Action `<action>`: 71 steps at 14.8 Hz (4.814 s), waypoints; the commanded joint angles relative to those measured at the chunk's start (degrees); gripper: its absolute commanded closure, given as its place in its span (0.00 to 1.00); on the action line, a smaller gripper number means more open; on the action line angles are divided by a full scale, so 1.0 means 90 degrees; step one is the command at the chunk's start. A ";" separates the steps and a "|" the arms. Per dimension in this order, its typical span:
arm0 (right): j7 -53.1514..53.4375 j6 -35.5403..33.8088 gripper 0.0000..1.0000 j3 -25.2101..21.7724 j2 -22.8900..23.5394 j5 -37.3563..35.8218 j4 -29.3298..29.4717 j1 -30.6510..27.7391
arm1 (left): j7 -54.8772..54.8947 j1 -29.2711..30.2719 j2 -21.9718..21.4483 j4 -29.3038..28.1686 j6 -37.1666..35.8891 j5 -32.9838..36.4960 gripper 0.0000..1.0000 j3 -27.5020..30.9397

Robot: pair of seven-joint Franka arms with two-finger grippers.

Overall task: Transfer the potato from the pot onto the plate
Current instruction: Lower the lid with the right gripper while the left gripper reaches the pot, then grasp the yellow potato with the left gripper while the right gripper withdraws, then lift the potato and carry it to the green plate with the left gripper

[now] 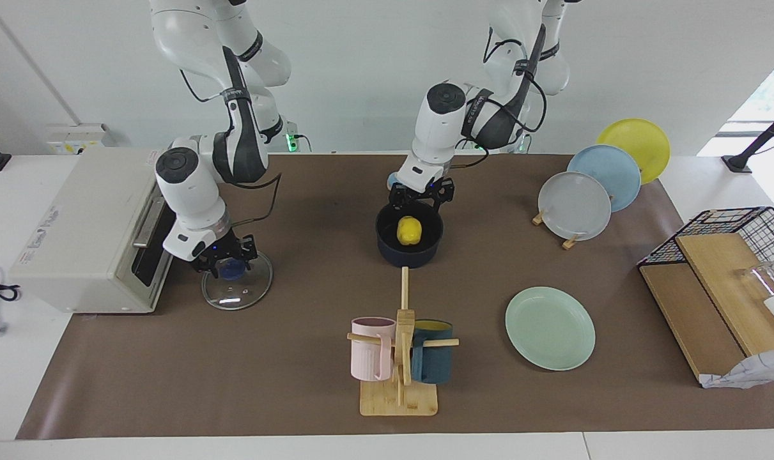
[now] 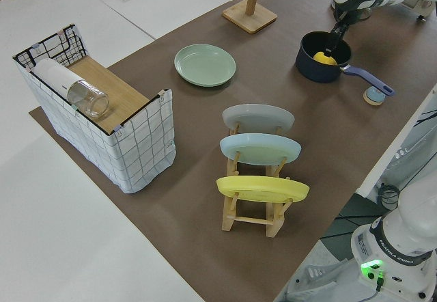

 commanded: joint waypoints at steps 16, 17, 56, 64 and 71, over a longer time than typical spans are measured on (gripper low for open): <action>0.0675 -0.4298 0.00 0.0133 -0.1782 0.0132 0.1694 0.0398 | -0.0392 -0.0562 0.0679 -0.0005 0.0378 -0.0071 0.00 0.0109; 0.0685 -0.4191 0.00 0.0133 -0.1792 0.0132 0.1646 0.0388 | -0.0401 -0.0630 0.0698 -0.0015 0.0397 -0.0071 0.00 0.0109; 0.0646 -0.5469 0.00 -0.0413 -0.1255 0.0279 0.2680 0.0611 | 0.1129 0.1466 0.0804 0.3234 -0.3535 -0.0784 1.00 0.0158; 0.0695 -0.5450 0.00 -0.0795 -0.1479 0.0386 0.2544 0.0681 | 0.3973 0.3226 0.1976 0.3940 -0.2741 0.0055 1.00 0.0167; 0.0666 -0.5450 0.00 -0.0795 -0.1479 0.0386 0.2544 0.0613 | 0.4276 0.3491 0.2807 0.3892 -0.1469 0.0241 1.00 0.0167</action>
